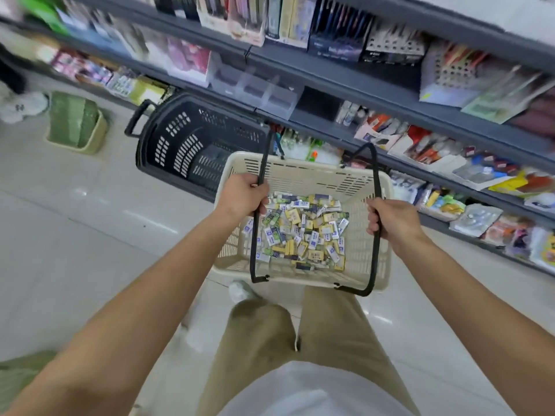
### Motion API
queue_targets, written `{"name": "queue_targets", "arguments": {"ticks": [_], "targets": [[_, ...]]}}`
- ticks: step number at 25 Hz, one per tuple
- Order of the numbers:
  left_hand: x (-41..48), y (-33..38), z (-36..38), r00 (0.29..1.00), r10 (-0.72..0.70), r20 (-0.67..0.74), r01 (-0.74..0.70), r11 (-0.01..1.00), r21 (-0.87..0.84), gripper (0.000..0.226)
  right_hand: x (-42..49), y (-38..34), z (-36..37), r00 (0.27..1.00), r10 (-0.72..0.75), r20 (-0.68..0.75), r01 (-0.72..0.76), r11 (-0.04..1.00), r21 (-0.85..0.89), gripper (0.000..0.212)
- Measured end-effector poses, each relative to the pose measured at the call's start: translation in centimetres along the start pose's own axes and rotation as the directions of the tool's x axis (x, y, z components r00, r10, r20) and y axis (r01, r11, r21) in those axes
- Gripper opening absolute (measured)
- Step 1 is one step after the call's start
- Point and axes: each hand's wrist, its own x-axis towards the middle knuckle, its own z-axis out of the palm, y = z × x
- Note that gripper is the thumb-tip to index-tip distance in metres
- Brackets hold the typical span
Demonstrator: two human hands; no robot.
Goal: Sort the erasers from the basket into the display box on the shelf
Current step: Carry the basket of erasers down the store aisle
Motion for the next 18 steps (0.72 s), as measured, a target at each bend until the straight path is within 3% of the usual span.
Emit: {"name": "queue_targets", "arguments": {"ticks": [6,18], "targets": [[6.9,3.9,-7.7,0.992,0.117,0.045,-0.12,0.989,0.082,0.026,-0.2,-4.6,7.5,0.996,-0.018,-0.089,0.031,0.989,0.143,0.022],[18.2,6.5,-20.5,0.983,0.171,0.06,-0.18,0.961,0.209,0.019,1.3,-10.9,21.5,0.992,-0.045,-0.12,0.065,0.983,0.173,0.03]]}}
